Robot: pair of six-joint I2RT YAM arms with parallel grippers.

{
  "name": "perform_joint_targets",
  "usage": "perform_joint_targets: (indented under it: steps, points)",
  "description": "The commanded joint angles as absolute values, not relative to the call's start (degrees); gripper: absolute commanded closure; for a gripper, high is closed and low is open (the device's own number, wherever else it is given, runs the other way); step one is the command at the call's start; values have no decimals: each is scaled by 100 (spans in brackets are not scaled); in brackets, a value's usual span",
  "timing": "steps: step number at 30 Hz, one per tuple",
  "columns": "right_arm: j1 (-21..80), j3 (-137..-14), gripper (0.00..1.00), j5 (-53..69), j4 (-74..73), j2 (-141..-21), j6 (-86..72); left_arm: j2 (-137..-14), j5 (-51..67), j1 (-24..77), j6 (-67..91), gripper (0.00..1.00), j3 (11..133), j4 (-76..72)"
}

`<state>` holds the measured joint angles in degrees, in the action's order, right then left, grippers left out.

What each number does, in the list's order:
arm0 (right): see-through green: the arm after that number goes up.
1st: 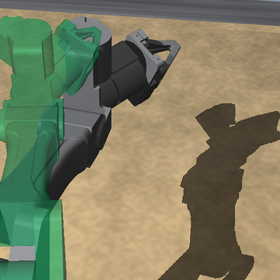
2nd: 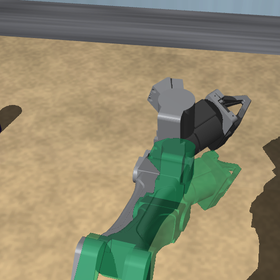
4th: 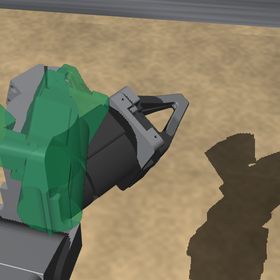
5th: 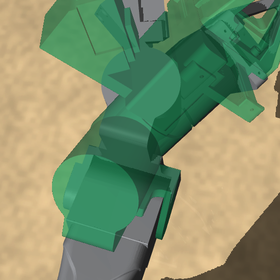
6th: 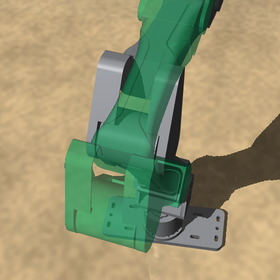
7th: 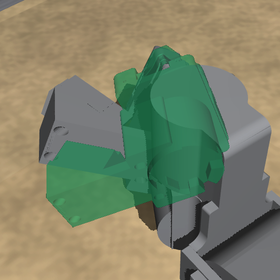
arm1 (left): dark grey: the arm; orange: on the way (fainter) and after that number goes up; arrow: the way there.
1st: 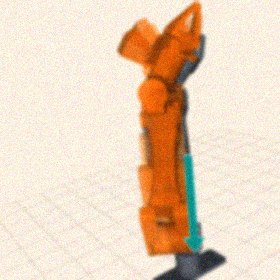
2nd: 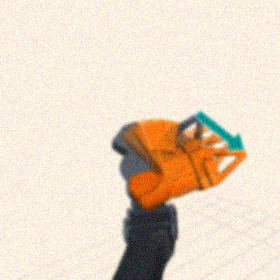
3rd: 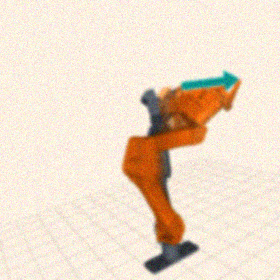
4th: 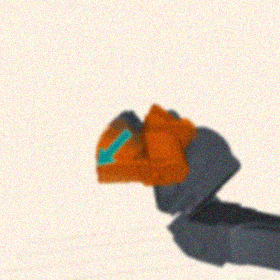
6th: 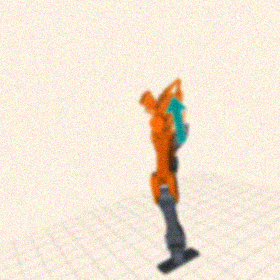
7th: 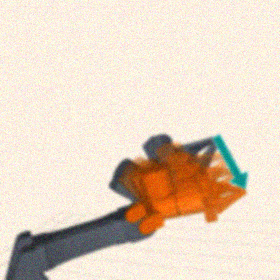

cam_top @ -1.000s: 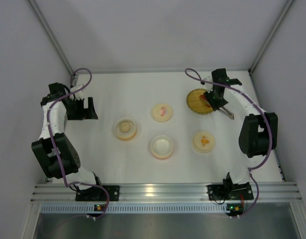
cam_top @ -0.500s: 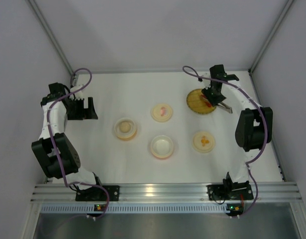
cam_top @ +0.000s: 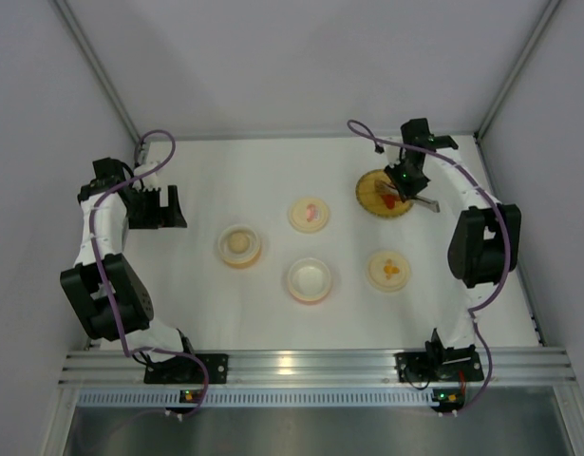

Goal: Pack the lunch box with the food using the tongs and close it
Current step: Pick up the fake food from the plate.

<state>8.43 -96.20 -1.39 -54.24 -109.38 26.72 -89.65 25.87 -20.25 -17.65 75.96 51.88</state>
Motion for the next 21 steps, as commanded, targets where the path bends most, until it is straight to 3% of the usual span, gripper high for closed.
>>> perform_joint_targets:
  steps: [1, 7, 21]
  points:
    - [738, -10046, 95, 561, -5818, -10688, 2532, -8982, 2663, -2048, -1749, 2, 7734, 5186]
    - [782, -9985, 100, 1063, -5898, -10547, 2522, -8982, 2724, -2039, -1731, 2, 7708, 5177]
    - [791, -9729, 100, 1099, -5528, -10582, 2593, -8991, 2672, -2048, -1767, 2, 7726, 5194]
